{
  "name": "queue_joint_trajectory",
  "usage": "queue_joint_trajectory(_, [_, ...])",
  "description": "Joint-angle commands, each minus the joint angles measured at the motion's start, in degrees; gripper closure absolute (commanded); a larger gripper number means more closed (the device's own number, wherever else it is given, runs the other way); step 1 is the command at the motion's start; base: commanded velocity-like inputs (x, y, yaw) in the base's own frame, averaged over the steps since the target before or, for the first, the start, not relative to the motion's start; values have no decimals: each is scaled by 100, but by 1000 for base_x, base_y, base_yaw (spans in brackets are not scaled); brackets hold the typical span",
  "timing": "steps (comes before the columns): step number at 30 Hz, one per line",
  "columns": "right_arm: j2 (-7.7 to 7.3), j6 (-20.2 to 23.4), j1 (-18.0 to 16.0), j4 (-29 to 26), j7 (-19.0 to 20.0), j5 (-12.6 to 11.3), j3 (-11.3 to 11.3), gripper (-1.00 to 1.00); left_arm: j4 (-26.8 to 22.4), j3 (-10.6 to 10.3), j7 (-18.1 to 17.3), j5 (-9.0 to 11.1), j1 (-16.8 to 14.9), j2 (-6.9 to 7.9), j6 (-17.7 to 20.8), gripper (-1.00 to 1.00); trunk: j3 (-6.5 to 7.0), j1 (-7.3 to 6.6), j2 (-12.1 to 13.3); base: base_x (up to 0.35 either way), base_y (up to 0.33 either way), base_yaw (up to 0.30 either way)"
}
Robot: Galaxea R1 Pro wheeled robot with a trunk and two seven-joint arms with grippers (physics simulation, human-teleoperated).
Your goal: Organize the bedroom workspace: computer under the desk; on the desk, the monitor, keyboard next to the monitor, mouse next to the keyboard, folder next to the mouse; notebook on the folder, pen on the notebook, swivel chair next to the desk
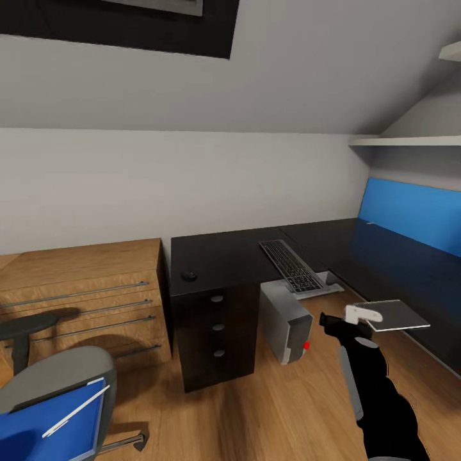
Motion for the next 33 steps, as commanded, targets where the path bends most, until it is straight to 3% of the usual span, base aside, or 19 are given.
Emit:
queue_joint_trajectory(1, [28, -17, -2, 53, -36, 178, 7, -100, -10, -18, 15, 51, -4, 6, -34, -100, -5, 0, -3, 0, 0, 0])
queue_joint_trajectory(8, [113, -314, 6, 302, -394, 1110, 224, -100, -10, -19, 15, 53, -4, 6, -33, -100, -5, 0, -3, 0, 0, 0])
queue_joint_trajectory(16, [117, -397, 7, 474, -969, 1485, 398, -100, -10, -17, 15, 63, -4, 6, -30, -100, -5, 0, -3, 0, 0, 0])
queue_joint_trajectory(20, [98, -425, 7, 712, -1342, 1711, 683, -100, -10, -18, 15, 73, -4, 6, -24, -100, -5, 0, -3, 0, 0, 0])
queue_joint_trajectory(24, [90, -602, 7, 1086, -1977, 2174, 1007, -100, -13, 6, 18, 78, -4, -62, -12, -100, -5, 0, -3, 0, 0, 0])
queue_joint_trajectory(29, [89, -796, 7, 1489, -2392, 2481, 1114, -100, -159, 53, 31, 59, -4, -181, 5, -100, -5, 0, -3, 0, 0, 0])
queue_joint_trajectory(30, [93, -874, 7, 1662, -2558, 2766, 1138, -100, -588, 75, 44, 48, -4, -254, 242, -100, -5, 0, -3, 0, 0, 0])
queue_joint_trajectory(31, [95, -900, 7, 1737, -2767, 3089, 1143, -100, -1177, 121, 114, 46, -4, -280, 1141, -100, -5, 0, -3, 0, 0, 0])
queue_joint_trajectory(33, [95, -906, 7, 1783, -2892, 3197, 1147, -100, -1395, 190, 175, 48, -4, -291, 1583, -100, -5, 0, -3, 0, 0, 0])
